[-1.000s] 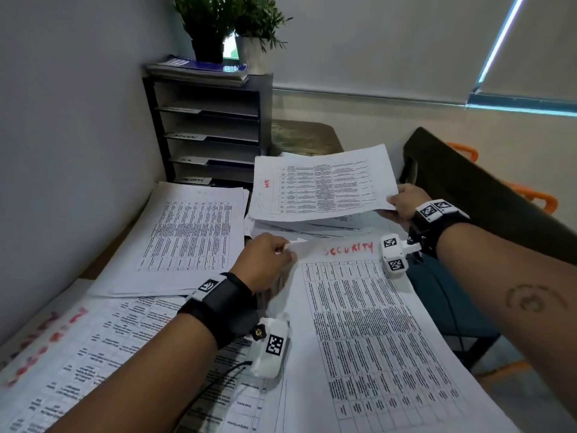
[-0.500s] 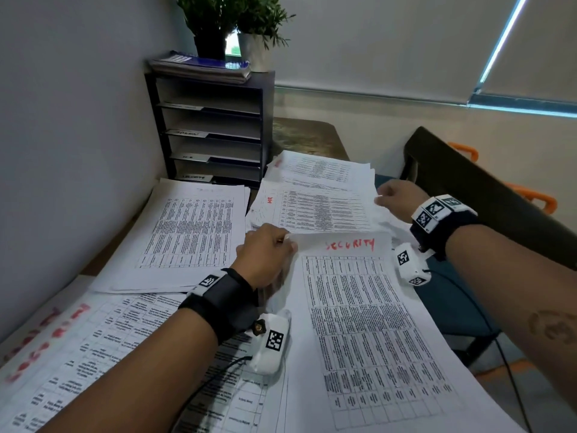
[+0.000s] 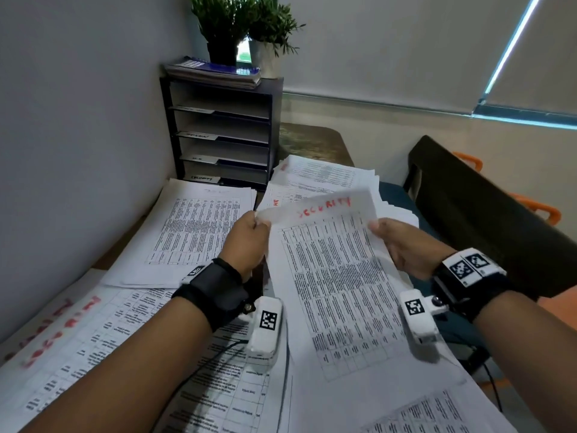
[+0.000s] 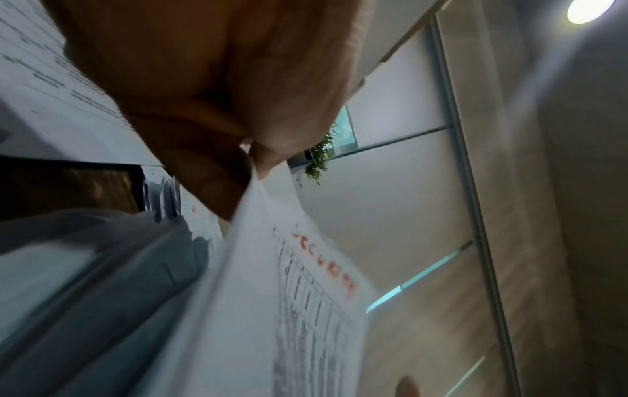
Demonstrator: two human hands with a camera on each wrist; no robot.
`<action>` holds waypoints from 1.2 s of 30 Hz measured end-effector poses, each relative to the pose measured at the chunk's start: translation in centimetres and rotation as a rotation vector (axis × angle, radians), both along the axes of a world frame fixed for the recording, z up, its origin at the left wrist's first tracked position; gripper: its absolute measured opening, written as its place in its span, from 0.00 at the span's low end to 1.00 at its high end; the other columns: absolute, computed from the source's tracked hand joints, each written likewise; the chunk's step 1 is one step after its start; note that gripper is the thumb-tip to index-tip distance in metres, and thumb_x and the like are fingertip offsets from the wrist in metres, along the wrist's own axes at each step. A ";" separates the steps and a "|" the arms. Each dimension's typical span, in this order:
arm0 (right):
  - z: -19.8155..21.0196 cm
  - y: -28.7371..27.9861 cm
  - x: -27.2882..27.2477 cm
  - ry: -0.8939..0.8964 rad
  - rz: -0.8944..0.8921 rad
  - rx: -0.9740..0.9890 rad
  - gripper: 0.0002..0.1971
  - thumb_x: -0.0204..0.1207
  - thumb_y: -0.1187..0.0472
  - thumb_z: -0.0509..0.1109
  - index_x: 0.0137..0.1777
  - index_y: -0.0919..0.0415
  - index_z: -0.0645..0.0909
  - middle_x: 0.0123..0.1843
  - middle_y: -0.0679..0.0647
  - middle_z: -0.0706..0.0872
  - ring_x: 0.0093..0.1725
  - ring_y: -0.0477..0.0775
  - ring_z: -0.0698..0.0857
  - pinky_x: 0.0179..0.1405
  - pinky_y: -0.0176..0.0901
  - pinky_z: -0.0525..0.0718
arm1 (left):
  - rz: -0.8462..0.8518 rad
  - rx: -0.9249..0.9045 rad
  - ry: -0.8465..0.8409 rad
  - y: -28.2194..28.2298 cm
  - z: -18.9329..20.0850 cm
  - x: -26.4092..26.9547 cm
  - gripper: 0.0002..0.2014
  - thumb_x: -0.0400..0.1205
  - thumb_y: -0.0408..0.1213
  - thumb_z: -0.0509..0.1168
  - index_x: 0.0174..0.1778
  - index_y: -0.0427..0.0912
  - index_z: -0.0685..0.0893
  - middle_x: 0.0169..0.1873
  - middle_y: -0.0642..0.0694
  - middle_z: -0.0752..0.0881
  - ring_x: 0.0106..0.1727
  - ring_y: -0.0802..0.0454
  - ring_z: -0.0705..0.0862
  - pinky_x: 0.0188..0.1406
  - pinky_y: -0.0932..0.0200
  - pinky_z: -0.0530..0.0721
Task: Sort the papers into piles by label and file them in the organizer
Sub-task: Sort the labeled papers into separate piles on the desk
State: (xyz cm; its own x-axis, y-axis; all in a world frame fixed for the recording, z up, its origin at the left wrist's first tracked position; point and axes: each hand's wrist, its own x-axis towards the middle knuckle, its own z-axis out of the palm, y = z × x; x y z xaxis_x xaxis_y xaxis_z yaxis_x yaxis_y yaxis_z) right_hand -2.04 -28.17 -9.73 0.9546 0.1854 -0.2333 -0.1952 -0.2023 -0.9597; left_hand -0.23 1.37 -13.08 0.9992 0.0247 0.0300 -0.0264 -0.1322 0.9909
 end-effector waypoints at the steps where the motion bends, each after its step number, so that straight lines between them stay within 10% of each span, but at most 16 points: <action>1: -0.3 0.1 -0.3 -0.025 0.040 -0.039 0.39 0.67 0.38 0.80 0.70 0.62 0.76 0.64 0.61 0.88 0.45 0.59 0.90 0.42 0.47 0.87 | 0.037 -0.025 0.030 0.1 0.0 0.1 0.10 0.86 0.40 0.59 0.56 0.42 0.83 0.52 0.40 0.90 0.55 0.41 0.89 0.59 0.39 0.88; 3: -0.9 0.7 -0.8 -0.078 0.077 -0.146 0.23 0.76 0.51 0.77 0.68 0.59 0.80 0.63 0.55 0.90 0.42 0.45 0.92 0.41 0.43 0.90 | 0.073 -0.072 0.052 0.3 0.0 0.3 0.12 0.84 0.41 0.59 0.57 0.42 0.83 0.53 0.41 0.91 0.55 0.41 0.90 0.60 0.36 0.87; 6: -1.9 1.1 -0.9 -0.107 0.042 -0.173 0.16 0.79 0.63 0.73 0.67 0.57 0.83 0.63 0.52 0.90 0.63 0.59 0.89 0.73 0.67 0.78 | 0.073 -0.087 0.077 0.5 0.3 -0.1 0.14 0.81 0.44 0.62 0.60 0.43 0.82 0.54 0.41 0.90 0.56 0.42 0.90 0.61 0.38 0.87; 15: -1.9 2.5 -0.4 -0.152 -0.187 -0.103 0.15 0.77 0.62 0.75 0.63 0.61 0.82 0.59 0.56 0.92 0.59 0.62 0.91 0.69 0.67 0.82 | -0.116 0.019 0.129 0.1 0.1 -1.0 0.05 0.86 0.28 0.62 0.45 0.40 0.79 0.31 0.54 0.84 0.25 0.64 0.80 0.23 0.71 0.76; 19: -1.9 1.9 -1.1 -0.055 -0.201 -0.047 0.14 0.77 0.67 0.75 0.60 0.65 0.79 0.59 0.67 0.90 0.56 0.67 0.90 0.66 0.68 0.83 | -0.035 -0.042 0.155 0.4 0.5 -0.6 0.09 0.87 0.27 0.60 0.58 0.40 0.81 0.50 0.46 0.89 0.49 0.51 0.89 0.55 0.51 0.89; 24: -2.7 0.8 -2.6 0.032 -0.045 -0.128 0.16 0.78 0.66 0.73 0.65 0.64 0.80 0.57 0.63 0.91 0.48 0.64 0.90 0.42 0.51 0.88 | 0.053 -0.156 0.150 1.2 1.0 -0.4 0.13 0.85 0.24 0.58 0.52 0.48 0.81 0.58 0.36 0.89 0.58 0.36 0.88 0.62 0.36 0.86; 28: -1.3 0.8 -2.9 -0.180 -0.186 -0.360 0.07 0.82 0.70 0.66 0.53 0.59 0.82 0.52 0.63 0.91 0.42 0.53 0.89 0.40 0.46 0.85 | 0.118 -0.212 0.128 1.0 1.3 -0.2 0.14 0.72 0.30 0.65 0.54 0.43 0.80 0.47 0.42 0.89 0.51 0.41 0.88 0.56 0.44 0.88; 33: 0.8 0.7 -0.5 -0.320 -0.263 -0.551 0.09 0.79 0.63 0.67 0.58 0.53 0.80 0.51 0.56 0.90 0.49 0.65 0.89 0.50 0.63 0.88 | 0.288 -0.012 -0.124 2.0 3.7 0.2 0.27 0.83 0.40 0.69 0.76 0.41 0.67 0.65 0.44 0.75 0.64 0.49 0.77 0.67 0.54 0.77; 36: 2.4 3.4 -0.3 -0.350 -0.110 -0.606 0.08 0.80 0.65 0.68 0.55 0.54 0.81 0.45 0.50 0.88 0.42 0.56 0.86 0.38 0.46 0.80 | 0.448 0.217 -0.404 3.4 5.6 0.1 0.27 0.82 0.41 0.68 0.76 0.40 0.70 0.68 0.40 0.73 0.64 0.48 0.75 0.65 0.61 0.72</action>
